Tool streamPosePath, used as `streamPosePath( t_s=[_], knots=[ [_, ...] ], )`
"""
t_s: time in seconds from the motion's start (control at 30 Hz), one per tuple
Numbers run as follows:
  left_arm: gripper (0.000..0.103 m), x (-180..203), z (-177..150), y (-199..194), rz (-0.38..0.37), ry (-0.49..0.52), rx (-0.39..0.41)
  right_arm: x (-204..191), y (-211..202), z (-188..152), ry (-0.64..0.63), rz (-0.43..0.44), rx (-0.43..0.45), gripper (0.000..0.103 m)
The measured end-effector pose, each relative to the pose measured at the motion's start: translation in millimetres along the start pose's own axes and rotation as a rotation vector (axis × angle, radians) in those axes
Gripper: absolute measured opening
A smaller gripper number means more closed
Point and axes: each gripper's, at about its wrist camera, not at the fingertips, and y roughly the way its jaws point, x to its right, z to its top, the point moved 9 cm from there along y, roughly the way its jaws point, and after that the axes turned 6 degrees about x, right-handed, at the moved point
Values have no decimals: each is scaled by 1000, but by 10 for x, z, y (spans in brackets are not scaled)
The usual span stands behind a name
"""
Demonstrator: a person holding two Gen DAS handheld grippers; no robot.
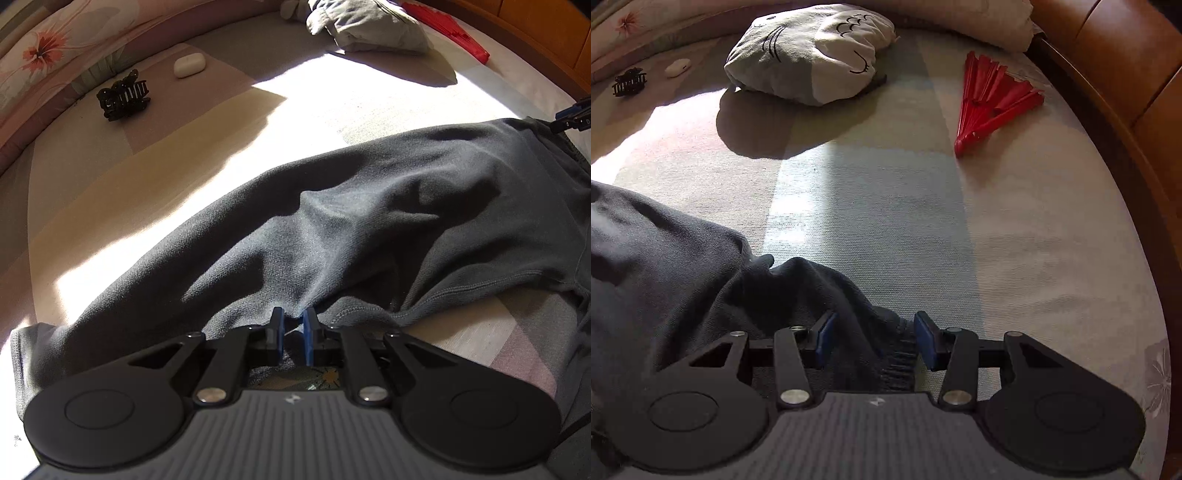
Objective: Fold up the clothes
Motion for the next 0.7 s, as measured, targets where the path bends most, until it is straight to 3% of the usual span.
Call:
streamPosePath(
  t_s=[0.17, 0.23, 0.33, 0.47, 0.53, 0.6, 0.7],
  knots=[
    [11, 110, 31, -80, 18, 15, 1, 95, 206, 5, 15, 89, -50, 49],
    [11, 151, 59, -122, 30, 12, 6, 82, 238, -14, 8, 119, -60, 24],
    [12, 214, 117, -177, 33, 2, 17, 260, 153, 40, 50, 39, -25, 24],
    [12, 334, 218, -206, 39, 18, 34, 466, 66, 20, 189, 12, -8, 27],
    [14, 411, 282, -226, 44, 39, 53, 374, -109, 16, 192, 28, 25, 30],
    [20, 490, 343, -221, 46, 63, 70, 275, -291, 12, 192, 44, 60, 44],
    [20, 561, 394, -159, 47, 64, 68, -86, -487, -157, 185, 150, 56, 51]
  ],
)
